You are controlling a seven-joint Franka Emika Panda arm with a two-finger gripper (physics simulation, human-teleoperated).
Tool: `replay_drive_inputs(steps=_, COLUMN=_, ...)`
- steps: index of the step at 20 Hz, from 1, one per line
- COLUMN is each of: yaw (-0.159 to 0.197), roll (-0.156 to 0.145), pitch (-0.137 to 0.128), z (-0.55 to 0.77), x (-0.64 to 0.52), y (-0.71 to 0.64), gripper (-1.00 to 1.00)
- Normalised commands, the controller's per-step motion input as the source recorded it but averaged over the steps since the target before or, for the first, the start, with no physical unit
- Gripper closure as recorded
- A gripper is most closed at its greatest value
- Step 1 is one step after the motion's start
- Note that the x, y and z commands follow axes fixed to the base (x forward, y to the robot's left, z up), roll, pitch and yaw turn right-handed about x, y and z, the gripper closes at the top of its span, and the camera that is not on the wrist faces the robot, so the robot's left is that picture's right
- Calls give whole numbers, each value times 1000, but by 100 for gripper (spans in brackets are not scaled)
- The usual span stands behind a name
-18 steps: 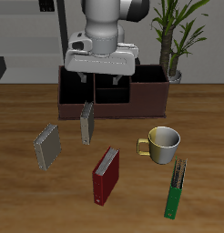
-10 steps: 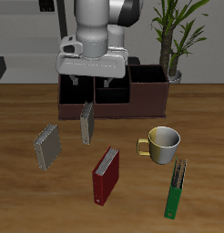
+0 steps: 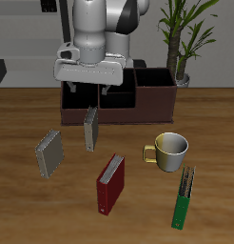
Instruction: Place the left yellow book into the back desk caddy's back compartment
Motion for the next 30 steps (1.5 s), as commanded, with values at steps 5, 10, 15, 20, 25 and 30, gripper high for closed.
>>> replay_drive_inputs(steps=5, yaw=39, roll=-12, pitch=-71, z=-250, x=-208, y=51, gripper=-100)
replay_drive_inputs(steps=10, yaw=-10, roll=2, pitch=-31, z=-288, x=-152, y=-19, gripper=-100)
replay_drive_inputs(steps=15, yaw=6, roll=-4, pitch=-18, z=-188, x=0, y=-49, gripper=-100)
replay_drive_inputs(steps=20, yaw=-12, roll=-23, pitch=11, z=-229, x=79, y=-84, gripper=-100)
replay_drive_inputs(steps=25, yaw=-14, roll=-3, pitch=2, z=-124, x=-6, y=43, gripper=-100)
replay_drive_inputs(steps=30, yaw=-12, roll=-3, pitch=0, z=-210, x=-12, y=-11, gripper=-100)
